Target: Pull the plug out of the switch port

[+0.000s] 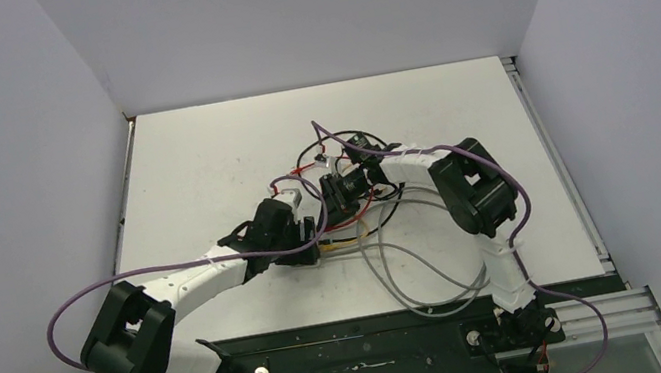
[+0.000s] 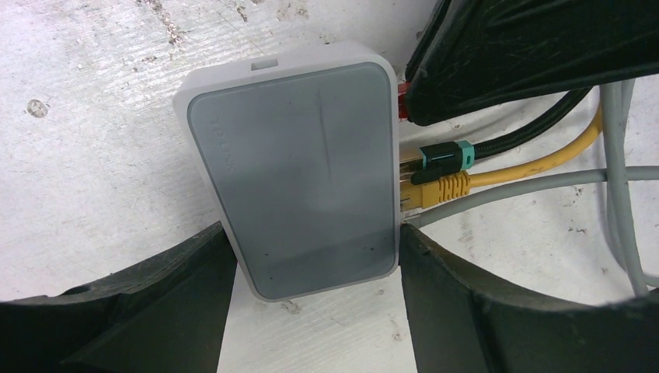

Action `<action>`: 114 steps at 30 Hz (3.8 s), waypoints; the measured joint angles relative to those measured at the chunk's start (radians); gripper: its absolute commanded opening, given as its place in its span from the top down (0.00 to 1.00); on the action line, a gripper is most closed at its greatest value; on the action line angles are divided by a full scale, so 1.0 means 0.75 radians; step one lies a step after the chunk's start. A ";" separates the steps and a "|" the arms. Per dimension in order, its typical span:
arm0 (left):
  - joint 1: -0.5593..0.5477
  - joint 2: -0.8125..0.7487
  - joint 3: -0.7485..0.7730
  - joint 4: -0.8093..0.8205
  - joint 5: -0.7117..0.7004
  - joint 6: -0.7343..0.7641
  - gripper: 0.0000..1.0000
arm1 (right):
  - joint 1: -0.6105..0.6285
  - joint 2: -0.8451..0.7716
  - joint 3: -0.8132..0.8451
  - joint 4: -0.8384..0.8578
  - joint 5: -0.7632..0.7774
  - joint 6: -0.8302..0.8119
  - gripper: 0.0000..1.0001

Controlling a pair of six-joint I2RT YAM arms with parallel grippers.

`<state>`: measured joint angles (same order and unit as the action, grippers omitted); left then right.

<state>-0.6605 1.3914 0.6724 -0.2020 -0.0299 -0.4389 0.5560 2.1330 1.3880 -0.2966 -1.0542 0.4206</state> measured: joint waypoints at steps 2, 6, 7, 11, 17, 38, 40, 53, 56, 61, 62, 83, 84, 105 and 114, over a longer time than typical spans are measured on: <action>0.000 -0.001 0.000 0.000 0.003 -0.002 1.00 | -0.001 -0.006 0.001 -0.011 0.005 -0.013 0.95; -0.001 -0.003 0.000 0.000 0.008 -0.002 1.00 | -0.003 -0.017 0.004 -0.032 0.017 -0.033 0.95; -0.002 -0.003 0.000 0.000 0.008 -0.002 1.00 | -0.006 -0.021 0.004 -0.038 0.020 -0.039 0.95; -0.003 -0.004 0.000 0.001 0.012 -0.003 1.00 | -0.008 -0.026 0.005 -0.056 0.024 -0.062 0.95; -0.009 -0.005 0.000 0.002 0.022 -0.004 1.00 | -0.009 -0.042 0.011 -0.107 0.036 -0.108 0.95; 0.002 -0.020 -0.001 -0.051 -0.109 -0.037 1.00 | -0.062 -0.129 0.014 -0.256 0.079 -0.197 0.95; 0.002 -0.022 -0.001 -0.051 -0.102 -0.035 1.00 | -0.067 -0.134 0.014 -0.255 0.080 -0.195 0.95; 0.002 -0.043 -0.008 -0.052 -0.064 -0.027 0.99 | -0.125 -0.257 0.086 -0.249 0.086 -0.128 0.95; 0.002 -0.043 -0.008 -0.055 -0.063 -0.027 0.97 | -0.139 -0.285 0.146 -0.248 0.091 -0.105 0.95; 0.002 -0.043 -0.008 -0.062 -0.057 -0.027 0.95 | -0.162 -0.337 0.219 -0.231 0.093 -0.054 0.95; 0.002 -0.043 -0.008 -0.065 -0.056 -0.027 0.95 | -0.171 -0.347 0.225 -0.221 0.093 -0.043 0.95; 0.002 -0.041 -0.008 -0.081 -0.047 -0.030 0.65 | -0.258 -0.428 -0.111 -0.141 0.241 -0.012 0.87; 0.002 -0.040 -0.008 -0.081 -0.046 -0.030 0.64 | -0.255 -0.426 -0.131 -0.141 0.256 -0.018 0.84; 0.002 -0.009 0.003 -0.079 -0.033 -0.028 0.62 | -0.297 -0.462 -0.151 -0.387 0.954 -0.221 0.31; 0.003 -0.009 0.003 -0.079 -0.031 -0.028 0.62 | -0.487 -0.502 -0.207 -0.396 1.107 -0.188 0.40</action>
<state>-0.6582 1.3849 0.6743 -0.2615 -0.0528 -0.4599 0.1909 1.7565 1.2327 -0.5938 -0.2241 0.2798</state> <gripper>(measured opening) 0.681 0.623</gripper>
